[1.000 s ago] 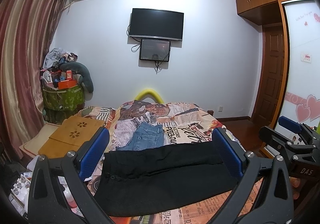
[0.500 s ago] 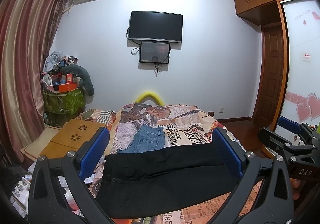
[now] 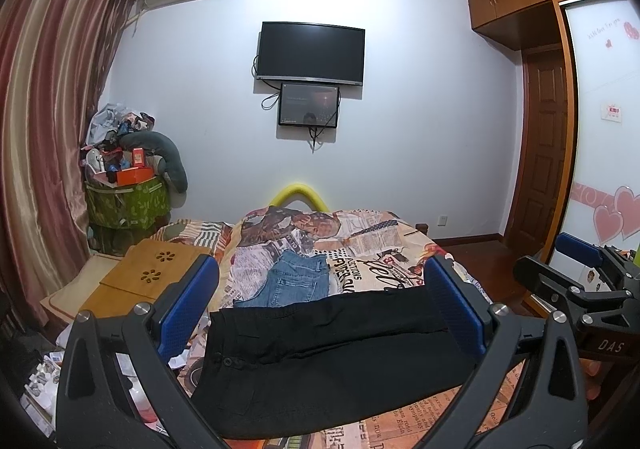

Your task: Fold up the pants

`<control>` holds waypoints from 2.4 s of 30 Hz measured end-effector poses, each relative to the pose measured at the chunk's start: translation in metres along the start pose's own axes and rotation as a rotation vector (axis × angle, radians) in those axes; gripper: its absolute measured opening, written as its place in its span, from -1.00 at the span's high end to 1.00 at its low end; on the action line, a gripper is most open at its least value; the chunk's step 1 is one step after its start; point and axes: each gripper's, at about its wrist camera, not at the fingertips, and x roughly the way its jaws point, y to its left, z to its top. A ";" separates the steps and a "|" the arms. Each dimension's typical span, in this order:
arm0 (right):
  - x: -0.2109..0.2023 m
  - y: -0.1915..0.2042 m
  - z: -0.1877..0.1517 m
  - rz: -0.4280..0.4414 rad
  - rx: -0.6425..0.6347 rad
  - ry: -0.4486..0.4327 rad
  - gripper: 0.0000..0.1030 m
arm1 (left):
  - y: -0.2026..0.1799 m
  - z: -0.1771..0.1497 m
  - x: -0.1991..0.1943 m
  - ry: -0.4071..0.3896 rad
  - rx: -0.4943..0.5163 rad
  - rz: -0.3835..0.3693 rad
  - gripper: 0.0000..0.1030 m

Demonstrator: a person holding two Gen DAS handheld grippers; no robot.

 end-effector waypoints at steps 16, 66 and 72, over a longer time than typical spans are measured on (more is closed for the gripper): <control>0.014 -0.005 -0.006 -0.011 0.011 0.023 -0.99 | 0.001 0.000 0.026 0.018 0.021 -0.011 -1.00; 0.382 -0.107 -0.109 0.176 -0.153 0.714 -0.98 | 0.234 -0.188 0.441 0.915 -0.260 0.218 -0.56; 0.414 -0.099 -0.119 0.266 -0.197 0.777 -0.97 | 0.229 -0.188 0.460 0.935 -0.224 0.203 -0.40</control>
